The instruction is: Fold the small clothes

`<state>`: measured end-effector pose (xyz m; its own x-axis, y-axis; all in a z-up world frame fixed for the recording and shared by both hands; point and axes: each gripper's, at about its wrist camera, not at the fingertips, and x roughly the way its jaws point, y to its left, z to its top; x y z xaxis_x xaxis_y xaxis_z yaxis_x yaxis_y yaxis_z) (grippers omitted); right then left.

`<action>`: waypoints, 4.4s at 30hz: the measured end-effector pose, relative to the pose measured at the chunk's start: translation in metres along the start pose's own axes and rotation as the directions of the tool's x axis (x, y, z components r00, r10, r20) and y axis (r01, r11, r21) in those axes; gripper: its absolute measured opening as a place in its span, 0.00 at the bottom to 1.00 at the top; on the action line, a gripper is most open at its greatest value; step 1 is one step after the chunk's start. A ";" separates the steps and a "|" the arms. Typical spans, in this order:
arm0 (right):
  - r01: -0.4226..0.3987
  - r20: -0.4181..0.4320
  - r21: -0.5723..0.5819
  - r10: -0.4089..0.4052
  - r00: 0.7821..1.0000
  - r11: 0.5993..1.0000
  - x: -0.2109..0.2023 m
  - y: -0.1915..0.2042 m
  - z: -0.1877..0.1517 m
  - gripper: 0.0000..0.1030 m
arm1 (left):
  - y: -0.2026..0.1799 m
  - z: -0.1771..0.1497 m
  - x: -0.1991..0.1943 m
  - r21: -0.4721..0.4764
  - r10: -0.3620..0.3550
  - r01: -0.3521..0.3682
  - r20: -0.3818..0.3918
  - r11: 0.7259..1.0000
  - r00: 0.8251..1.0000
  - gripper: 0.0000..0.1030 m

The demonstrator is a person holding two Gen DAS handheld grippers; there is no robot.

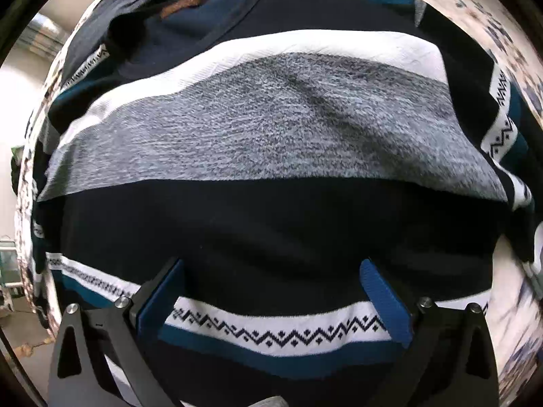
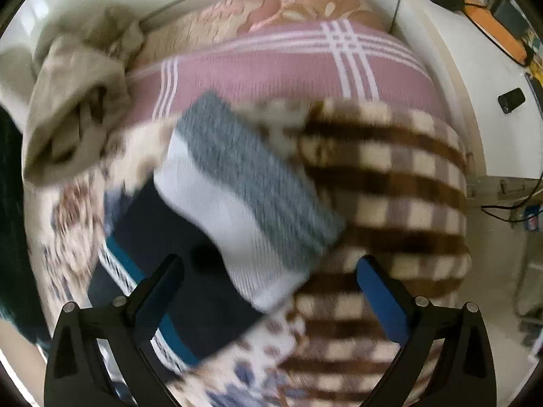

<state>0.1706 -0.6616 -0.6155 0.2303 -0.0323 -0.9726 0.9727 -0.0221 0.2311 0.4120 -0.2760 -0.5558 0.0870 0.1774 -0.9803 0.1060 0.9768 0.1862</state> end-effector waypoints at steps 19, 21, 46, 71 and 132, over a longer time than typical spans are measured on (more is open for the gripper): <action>-0.138 0.162 -0.394 0.217 0.963 0.909 -0.098 0.130 -0.045 0.13 | 0.066 0.013 -0.006 -0.068 -0.124 0.124 0.000 0.990 0.992 1.00; -0.167 0.132 -0.488 0.261 0.956 0.857 -0.117 0.162 -0.077 0.13 | 0.091 0.013 -0.014 -0.096 -0.121 0.123 0.024 0.988 0.992 1.00; -0.220 -0.211 -0.971 0.102 0.972 0.096 -0.026 0.330 -0.712 0.13 | 0.443 -0.062 0.050 -0.509 0.080 -0.080 -0.022 0.857 0.997 1.00; 0.104 0.075 -0.967 -0.131 0.989 0.234 -0.062 0.270 -0.570 0.79 | 0.637 -0.319 0.081 -0.981 -0.152 0.170 0.183 -0.098 0.971 0.56; -0.314 -0.374 -0.858 -0.075 0.924 0.406 -0.007 0.322 -0.360 0.06 | 0.378 0.033 0.052 -0.409 0.102 -0.037 0.139 0.912 0.985 0.86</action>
<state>0.4930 -0.3090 -0.5437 0.1508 0.3452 -0.9263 0.3472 0.8589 0.3766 0.4889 0.0984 -0.5343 0.2343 0.2578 -0.9374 -0.3115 0.9333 0.1788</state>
